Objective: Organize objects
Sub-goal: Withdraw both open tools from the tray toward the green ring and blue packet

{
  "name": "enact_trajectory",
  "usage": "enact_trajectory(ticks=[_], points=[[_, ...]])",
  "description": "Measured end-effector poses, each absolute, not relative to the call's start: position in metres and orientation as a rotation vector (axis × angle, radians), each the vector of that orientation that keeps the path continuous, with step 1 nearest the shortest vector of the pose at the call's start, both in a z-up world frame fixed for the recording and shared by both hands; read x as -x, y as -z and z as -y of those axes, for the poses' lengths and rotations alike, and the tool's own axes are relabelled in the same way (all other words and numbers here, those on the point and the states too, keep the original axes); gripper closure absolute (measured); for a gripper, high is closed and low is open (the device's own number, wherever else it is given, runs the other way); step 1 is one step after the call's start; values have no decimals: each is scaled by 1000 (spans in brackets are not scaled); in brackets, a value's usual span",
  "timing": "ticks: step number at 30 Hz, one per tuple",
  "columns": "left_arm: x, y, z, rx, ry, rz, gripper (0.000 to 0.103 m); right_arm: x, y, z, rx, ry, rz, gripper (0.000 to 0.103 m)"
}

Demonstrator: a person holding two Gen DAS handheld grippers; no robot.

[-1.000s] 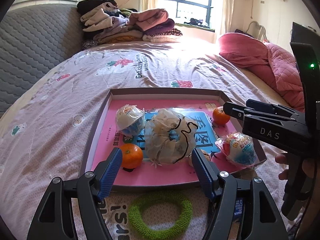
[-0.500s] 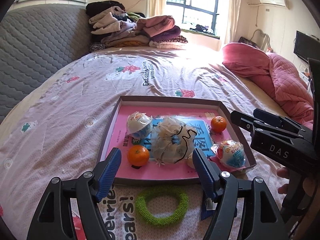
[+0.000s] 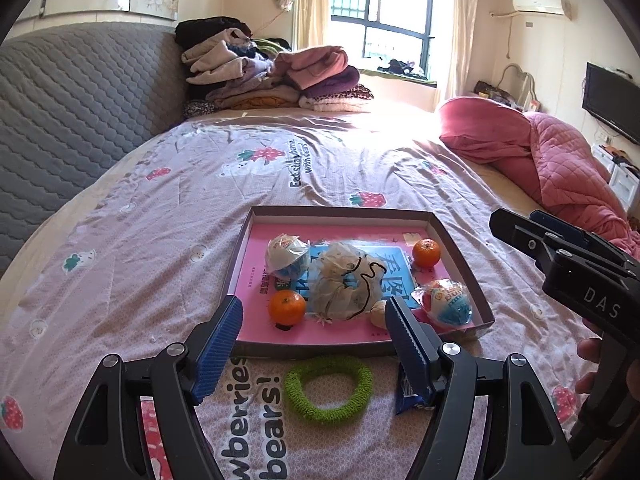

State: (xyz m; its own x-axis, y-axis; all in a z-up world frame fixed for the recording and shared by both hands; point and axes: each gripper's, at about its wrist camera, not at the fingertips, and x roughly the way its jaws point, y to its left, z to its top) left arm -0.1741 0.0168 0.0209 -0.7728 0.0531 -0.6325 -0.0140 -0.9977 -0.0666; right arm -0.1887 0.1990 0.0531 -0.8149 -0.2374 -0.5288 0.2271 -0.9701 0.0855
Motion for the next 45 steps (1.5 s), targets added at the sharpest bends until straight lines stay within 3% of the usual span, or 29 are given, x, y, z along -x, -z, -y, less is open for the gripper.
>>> enact_trajectory(ticks=[20, 45], points=[[132, -37, -8, 1026, -2927, 66, 28, 123, -71, -200, -767, 2776, -6, 38], [115, -10, 2, 1134, -2875, 56, 28, 103, -38, -180, -879, 2700, -21, 38]])
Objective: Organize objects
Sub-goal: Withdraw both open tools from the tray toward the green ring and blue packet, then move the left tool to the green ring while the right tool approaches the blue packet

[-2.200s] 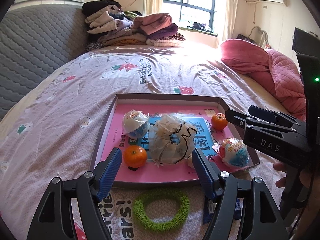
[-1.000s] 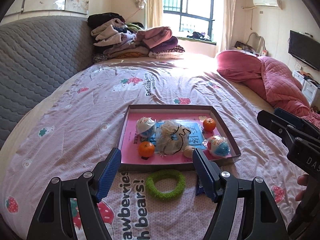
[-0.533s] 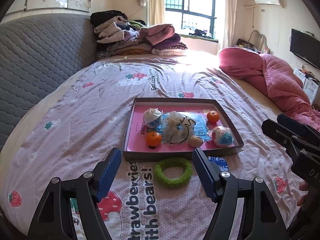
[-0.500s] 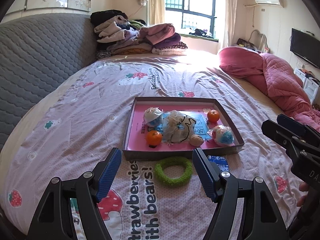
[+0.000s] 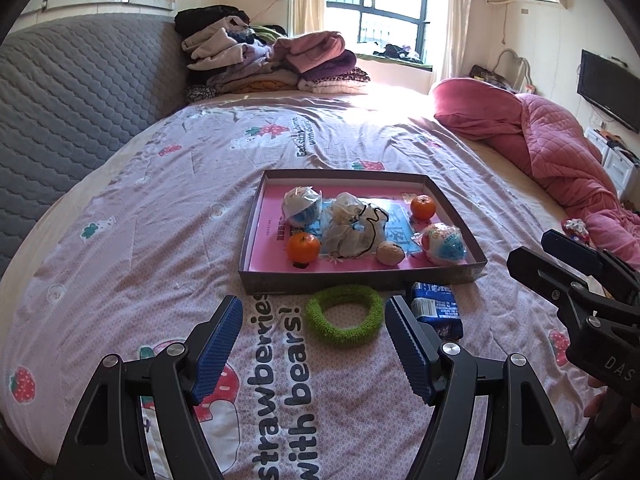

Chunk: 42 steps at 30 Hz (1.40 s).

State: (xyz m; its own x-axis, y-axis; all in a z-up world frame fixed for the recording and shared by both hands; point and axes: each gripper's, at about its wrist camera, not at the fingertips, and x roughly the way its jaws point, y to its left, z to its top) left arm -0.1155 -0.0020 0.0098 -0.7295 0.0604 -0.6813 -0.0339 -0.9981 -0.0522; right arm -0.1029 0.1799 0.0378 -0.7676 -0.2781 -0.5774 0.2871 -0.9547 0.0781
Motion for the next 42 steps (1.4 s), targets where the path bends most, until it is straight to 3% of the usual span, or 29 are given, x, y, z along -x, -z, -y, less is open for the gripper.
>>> enact_trajectory(ticks=[42], points=[[145, 55, 5, 1360, -2798, 41, 28, 121, 46, -157, -1142, 2612, -121, 38]])
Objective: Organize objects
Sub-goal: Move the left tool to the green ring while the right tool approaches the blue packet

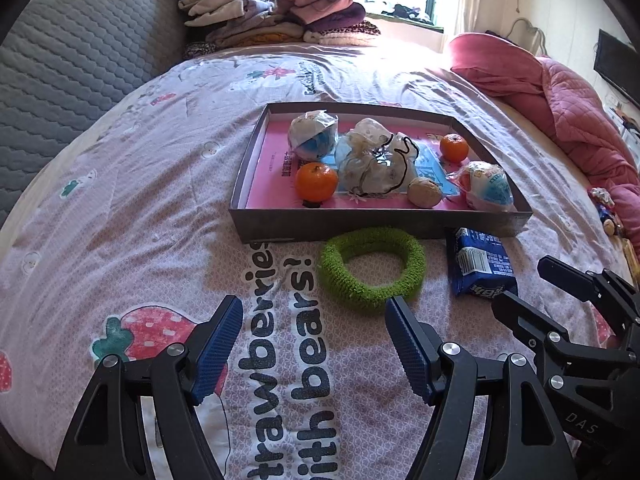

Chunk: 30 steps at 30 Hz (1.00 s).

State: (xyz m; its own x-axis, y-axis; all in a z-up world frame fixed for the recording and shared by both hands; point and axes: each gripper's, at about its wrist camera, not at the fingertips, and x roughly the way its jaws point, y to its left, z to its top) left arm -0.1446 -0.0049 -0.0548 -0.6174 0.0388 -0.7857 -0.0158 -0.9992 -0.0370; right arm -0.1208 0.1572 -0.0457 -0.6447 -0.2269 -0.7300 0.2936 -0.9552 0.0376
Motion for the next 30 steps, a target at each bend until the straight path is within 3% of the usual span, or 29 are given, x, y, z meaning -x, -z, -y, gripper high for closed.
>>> enact_trajectory(ticks=[30], points=[[182, 77, 3, 1395, -2790, 61, 28, 135, 74, -154, -1200, 2609, -118, 38]])
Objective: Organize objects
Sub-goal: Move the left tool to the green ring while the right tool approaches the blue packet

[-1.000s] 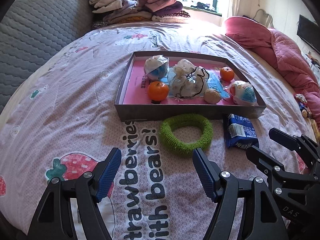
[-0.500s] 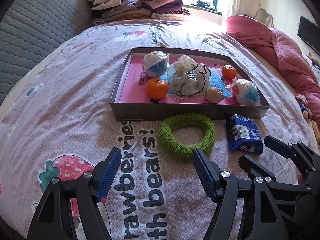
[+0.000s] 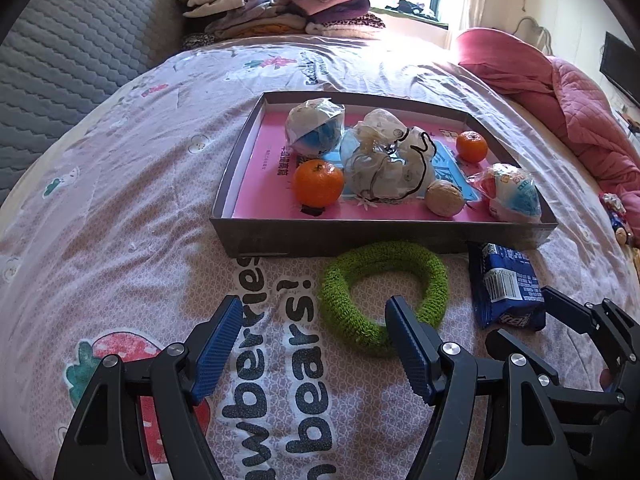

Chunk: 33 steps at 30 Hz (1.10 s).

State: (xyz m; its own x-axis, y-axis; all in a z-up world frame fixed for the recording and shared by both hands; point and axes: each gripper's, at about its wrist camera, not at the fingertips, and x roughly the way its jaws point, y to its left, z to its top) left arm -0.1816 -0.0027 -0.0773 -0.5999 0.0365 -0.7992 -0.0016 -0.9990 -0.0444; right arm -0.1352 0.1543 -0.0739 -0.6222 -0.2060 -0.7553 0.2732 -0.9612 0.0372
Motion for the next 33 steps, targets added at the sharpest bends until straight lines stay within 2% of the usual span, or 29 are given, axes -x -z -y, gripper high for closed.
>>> enact_trajectory(ticks=[11, 18, 33], points=[[198, 92, 6, 1439, -2780, 74, 28, 144, 81, -152, -1227, 2593, -106, 38], [204, 96, 3, 1441, -2781, 56, 28, 152, 83, -151, -1240, 2580, -101, 31], [210, 99, 3, 1424, -2771, 60, 28, 170, 87, -154, -1232, 2561, -76, 31]])
